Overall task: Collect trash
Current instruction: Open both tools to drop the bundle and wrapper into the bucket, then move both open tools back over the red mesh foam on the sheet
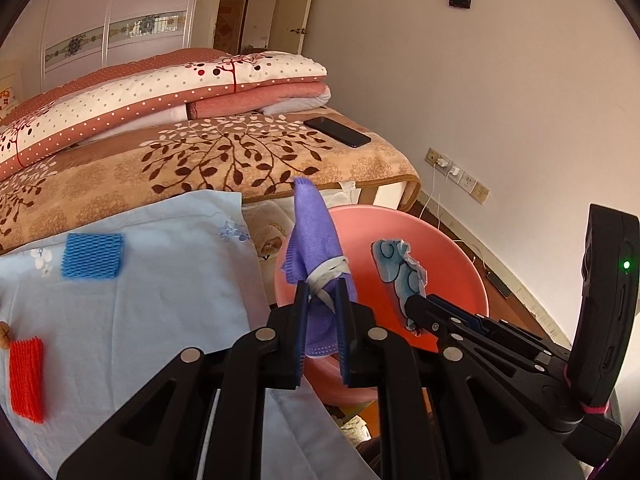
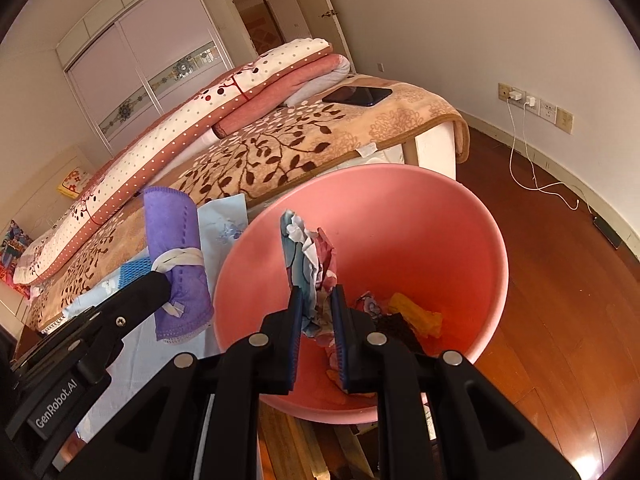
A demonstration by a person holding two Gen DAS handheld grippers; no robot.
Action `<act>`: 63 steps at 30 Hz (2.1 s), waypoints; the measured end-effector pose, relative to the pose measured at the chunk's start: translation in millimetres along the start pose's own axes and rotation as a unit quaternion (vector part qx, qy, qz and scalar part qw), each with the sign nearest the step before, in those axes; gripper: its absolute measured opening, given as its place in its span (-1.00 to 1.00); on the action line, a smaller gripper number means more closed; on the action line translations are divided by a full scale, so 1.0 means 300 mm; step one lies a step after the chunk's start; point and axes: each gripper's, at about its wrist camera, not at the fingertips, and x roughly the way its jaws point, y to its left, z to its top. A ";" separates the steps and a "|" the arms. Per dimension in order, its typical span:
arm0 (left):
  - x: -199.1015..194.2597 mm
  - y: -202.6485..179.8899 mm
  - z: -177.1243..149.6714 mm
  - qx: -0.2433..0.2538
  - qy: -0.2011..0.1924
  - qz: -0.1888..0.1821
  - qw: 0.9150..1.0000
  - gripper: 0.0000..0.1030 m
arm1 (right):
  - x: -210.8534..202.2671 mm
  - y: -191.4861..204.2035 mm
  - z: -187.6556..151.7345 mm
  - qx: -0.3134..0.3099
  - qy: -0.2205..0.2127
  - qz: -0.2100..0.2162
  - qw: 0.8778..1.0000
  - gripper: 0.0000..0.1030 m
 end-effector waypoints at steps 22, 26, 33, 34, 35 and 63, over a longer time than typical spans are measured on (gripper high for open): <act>0.038 -0.004 -0.005 0.001 0.023 -0.014 1.000 -0.28 | 0.017 -0.034 -0.013 0.018 0.001 -0.029 0.999 -0.28; 0.015 0.000 0.001 0.001 0.015 -0.015 1.000 -0.28 | 0.011 -0.032 -0.010 0.021 -0.002 -0.028 0.999 -0.28; -0.045 0.024 0.013 0.005 -0.010 -0.006 1.000 -0.28 | -0.011 -0.002 -0.006 0.014 -0.013 -0.017 1.000 -0.28; -0.054 0.031 0.016 0.003 -0.013 -0.004 1.000 -0.28 | -0.016 0.007 -0.006 0.012 -0.015 -0.015 1.000 -0.28; -0.064 0.039 0.017 0.002 -0.016 -0.001 1.000 -0.28 | -0.020 0.017 -0.005 0.010 -0.018 -0.011 1.000 -0.28; -0.327 0.505 -0.120 -0.074 -0.039 0.158 0.984 -0.28 | -0.016 0.465 -0.137 -0.114 0.002 0.100 0.988 -0.28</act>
